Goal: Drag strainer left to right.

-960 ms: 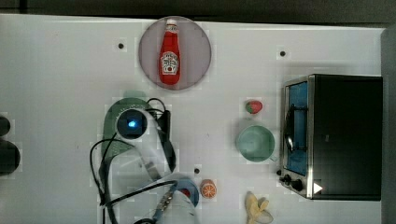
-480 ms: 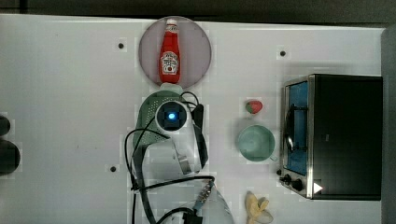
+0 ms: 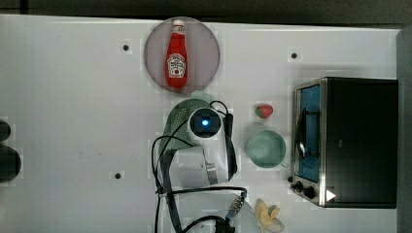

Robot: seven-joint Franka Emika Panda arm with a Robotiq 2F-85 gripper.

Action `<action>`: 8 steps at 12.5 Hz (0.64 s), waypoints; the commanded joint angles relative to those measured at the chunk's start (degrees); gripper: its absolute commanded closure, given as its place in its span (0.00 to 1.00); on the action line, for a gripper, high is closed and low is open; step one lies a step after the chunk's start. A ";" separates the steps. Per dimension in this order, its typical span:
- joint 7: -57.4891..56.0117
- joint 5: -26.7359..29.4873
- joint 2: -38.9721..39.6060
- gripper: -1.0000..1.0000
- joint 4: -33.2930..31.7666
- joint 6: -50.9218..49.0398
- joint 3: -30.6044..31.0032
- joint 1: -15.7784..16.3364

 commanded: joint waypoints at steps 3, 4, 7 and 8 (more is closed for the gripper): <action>-9.99 0.46 -1.45 0.00 1.21 2.27 -3.27 -2.41; -11.89 0.47 -1.44 0.00 1.22 2.27 -4.07 -2.71; -14.94 0.46 -1.45 0.00 1.27 2.50 -6.25 -3.29; -15.10 0.46 -1.44 0.00 1.27 2.62 -6.95 -3.41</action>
